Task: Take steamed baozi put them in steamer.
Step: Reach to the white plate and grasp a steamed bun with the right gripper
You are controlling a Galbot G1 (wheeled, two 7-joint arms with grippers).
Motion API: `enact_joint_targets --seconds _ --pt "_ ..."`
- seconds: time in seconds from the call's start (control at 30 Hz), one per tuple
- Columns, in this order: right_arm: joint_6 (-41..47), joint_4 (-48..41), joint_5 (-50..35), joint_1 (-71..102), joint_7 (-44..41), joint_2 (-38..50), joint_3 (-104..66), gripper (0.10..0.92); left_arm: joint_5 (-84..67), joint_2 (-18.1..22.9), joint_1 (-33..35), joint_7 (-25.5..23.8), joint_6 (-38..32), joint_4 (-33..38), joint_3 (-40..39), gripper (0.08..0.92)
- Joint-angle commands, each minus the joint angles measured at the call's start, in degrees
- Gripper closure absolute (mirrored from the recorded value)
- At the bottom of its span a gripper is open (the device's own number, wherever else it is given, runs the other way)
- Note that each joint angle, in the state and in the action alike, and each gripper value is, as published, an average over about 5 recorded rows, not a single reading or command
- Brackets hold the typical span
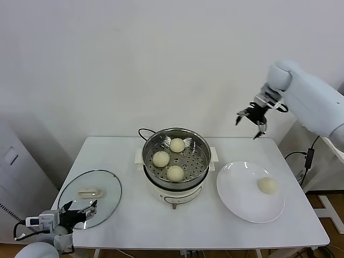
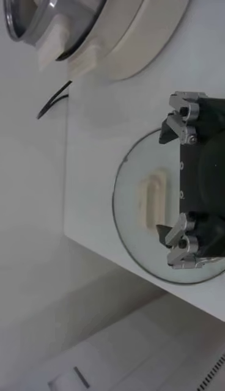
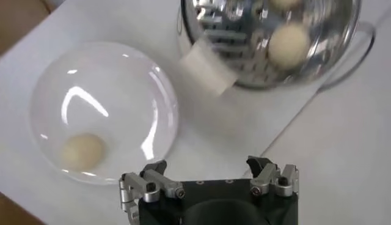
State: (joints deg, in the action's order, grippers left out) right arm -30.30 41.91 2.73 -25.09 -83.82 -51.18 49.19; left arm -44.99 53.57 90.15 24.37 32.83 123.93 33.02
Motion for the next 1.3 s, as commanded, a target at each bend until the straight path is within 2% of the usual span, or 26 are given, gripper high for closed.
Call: enact_joint_targets --seconds 0.03,0.63,1.3 --pt "4.99 -1.39 0.69 9.4 0.43 7.22 -4.1 0.203 0.11 0.19 -0.12 0.27 0.27 0.13 -0.13 0.177" --pt "5.59 1.16 7.96 20.85 5.15 10.17 -12.89 0.203 0.14 0.12 -0.26 0.66 0.61 0.54 -0.32 0.177" --pt "5.7 -0.02 15.37 27.63 8.71 7.07 -18.71 0.203 0.13 0.26 -0.15 0.74 0.63 1.05 -0.39 0.177"
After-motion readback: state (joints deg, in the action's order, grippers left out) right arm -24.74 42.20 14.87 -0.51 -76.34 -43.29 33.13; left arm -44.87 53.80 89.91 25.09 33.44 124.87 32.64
